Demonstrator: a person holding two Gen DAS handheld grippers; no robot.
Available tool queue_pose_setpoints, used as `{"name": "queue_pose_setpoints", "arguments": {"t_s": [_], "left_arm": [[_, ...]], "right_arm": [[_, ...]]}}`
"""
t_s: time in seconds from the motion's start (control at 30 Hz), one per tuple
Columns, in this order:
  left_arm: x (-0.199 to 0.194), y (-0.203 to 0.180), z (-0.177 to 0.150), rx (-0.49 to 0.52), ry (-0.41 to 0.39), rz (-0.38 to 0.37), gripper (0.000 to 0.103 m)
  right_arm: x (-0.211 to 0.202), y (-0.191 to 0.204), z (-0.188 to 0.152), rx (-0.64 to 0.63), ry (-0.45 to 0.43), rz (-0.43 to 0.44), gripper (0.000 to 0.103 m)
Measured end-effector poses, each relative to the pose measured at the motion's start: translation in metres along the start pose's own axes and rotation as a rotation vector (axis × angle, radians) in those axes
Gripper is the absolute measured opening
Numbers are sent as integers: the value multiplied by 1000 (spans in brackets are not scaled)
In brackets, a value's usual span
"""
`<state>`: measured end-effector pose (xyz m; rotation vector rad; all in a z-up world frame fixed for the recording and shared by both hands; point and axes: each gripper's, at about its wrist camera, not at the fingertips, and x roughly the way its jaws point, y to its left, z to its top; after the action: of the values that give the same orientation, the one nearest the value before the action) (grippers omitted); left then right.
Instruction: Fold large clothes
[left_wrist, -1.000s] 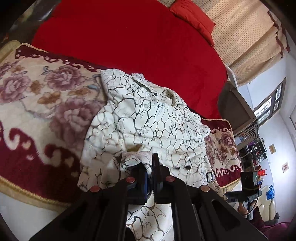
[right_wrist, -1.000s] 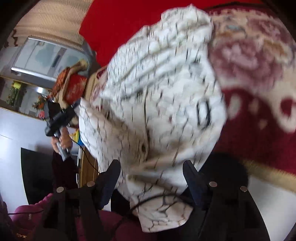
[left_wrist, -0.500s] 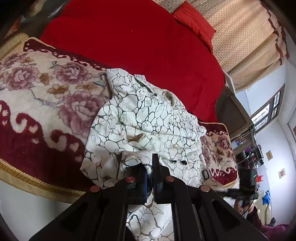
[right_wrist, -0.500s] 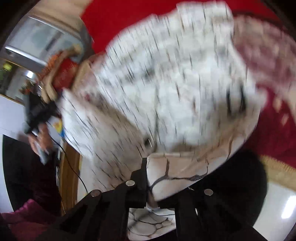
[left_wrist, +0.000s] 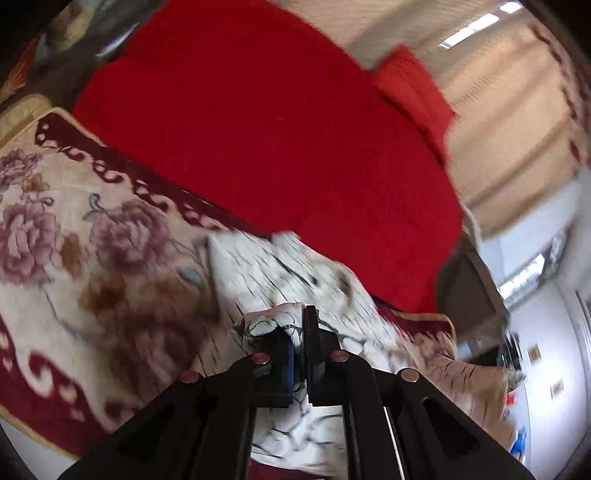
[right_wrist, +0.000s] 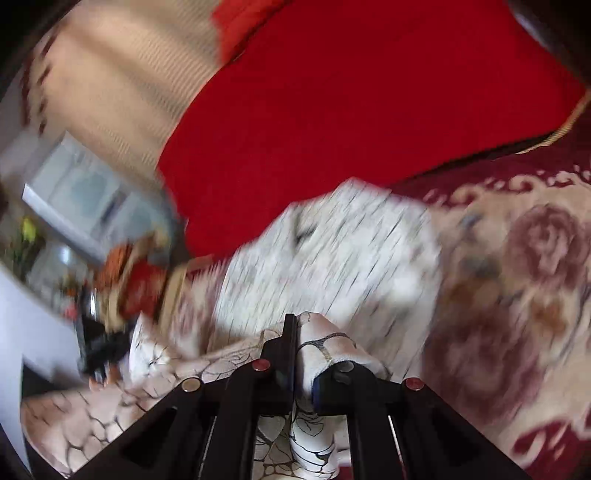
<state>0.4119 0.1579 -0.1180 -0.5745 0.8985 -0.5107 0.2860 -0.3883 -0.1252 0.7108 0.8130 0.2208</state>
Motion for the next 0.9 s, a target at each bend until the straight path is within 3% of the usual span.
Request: {"name": "queue_pose_setpoints", "arguments": {"t_s": [0.07, 0.2, 0.27, 0.3, 0.33, 0.37, 0.43, 0.5, 0.57, 0.6, 0.63, 0.67, 0.73, 0.8, 0.9], "left_arm": [[40, 22, 24, -55, 47, 14, 8], [101, 61, 28, -201, 127, 94, 8], [109, 78, 22, -261, 97, 95, 20], [105, 84, 20, -288, 60, 77, 25], [95, 92, 18, -319, 0, 54, 38], [87, 96, 17, -337, -45, 54, 51], [62, 101, 11, -363, -155, 72, 57], [54, 91, 6, -324, -147, 92, 57], [55, 73, 2, -220, -97, 112, 57], [57, 64, 0, -178, -79, 129, 58], [58, 55, -2, -141, -65, 143, 63], [62, 44, -4, -104, -54, 158, 76], [69, 31, -2, -62, -58, 193, 88], [80, 23, -1, -38, -45, 230, 88], [113, 23, 5, -58, 60, 289, 88]], "right_arm": [[6, -33, 32, 103, -42, 7, 6], [63, -121, 72, 398, 57, 108, 9], [79, -151, 74, 478, 62, 69, 10], [84, -162, 69, 512, 51, 102, 13], [83, -167, 67, 524, 33, 122, 13], [78, -168, 64, 512, 7, 129, 13], [68, -159, 61, 451, -21, 100, 16], [54, -137, 60, 359, -51, 18, 23], [42, -117, 61, 281, -95, -9, 30], [32, -105, 61, 235, -132, -14, 44], [24, -99, 60, 210, -163, -19, 77], [14, -97, 59, 199, -196, -25, 86], [0, -89, 55, 185, -273, -9, 87], [6, -76, 52, 153, -214, -8, 86], [15, -61, 44, 119, -178, 21, 72]]}}
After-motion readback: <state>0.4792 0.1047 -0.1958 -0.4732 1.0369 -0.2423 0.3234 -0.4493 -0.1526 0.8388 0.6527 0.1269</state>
